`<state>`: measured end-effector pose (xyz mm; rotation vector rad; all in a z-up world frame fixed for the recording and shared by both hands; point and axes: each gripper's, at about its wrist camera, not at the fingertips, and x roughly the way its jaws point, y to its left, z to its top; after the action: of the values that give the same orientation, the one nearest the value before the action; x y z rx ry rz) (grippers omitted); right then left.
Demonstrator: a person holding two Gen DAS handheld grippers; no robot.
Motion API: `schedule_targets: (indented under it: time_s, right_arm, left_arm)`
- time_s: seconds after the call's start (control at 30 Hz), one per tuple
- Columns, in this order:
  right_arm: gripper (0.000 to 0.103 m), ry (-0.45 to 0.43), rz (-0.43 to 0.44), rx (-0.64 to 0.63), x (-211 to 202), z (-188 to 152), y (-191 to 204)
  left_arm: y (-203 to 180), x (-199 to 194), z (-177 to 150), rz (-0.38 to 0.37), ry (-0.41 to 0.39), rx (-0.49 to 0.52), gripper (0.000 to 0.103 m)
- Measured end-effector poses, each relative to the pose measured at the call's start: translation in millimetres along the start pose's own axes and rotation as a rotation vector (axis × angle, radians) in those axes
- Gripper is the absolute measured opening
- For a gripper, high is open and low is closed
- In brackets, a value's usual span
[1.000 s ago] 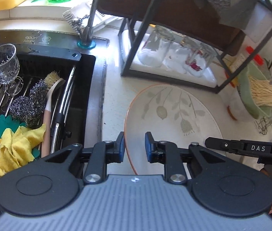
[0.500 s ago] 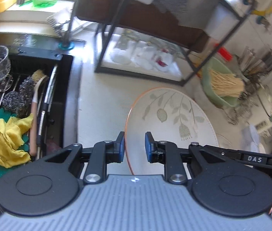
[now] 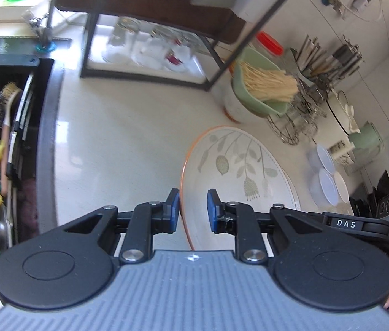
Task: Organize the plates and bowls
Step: 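Carry the held leaf-pattern plate over the plate stack with both grippers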
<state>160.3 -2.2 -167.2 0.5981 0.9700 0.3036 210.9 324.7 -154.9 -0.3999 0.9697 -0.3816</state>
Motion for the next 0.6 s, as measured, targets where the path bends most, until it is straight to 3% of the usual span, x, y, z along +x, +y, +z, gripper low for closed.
schedule_targets:
  time_s: [0.2, 0.6]
  right_arm:
    - [0.014, -0.019, 0.015, 0.01, -6, 8, -25]
    - [0.014, 0.09, 0.048, -0.02, 18, 29, -63]
  left_arm:
    - [-19, 23, 2, 0.01, 0.032, 0.026, 0.024]
    - [-44, 55, 5, 0.117, 0.05, -0.058, 0.024]
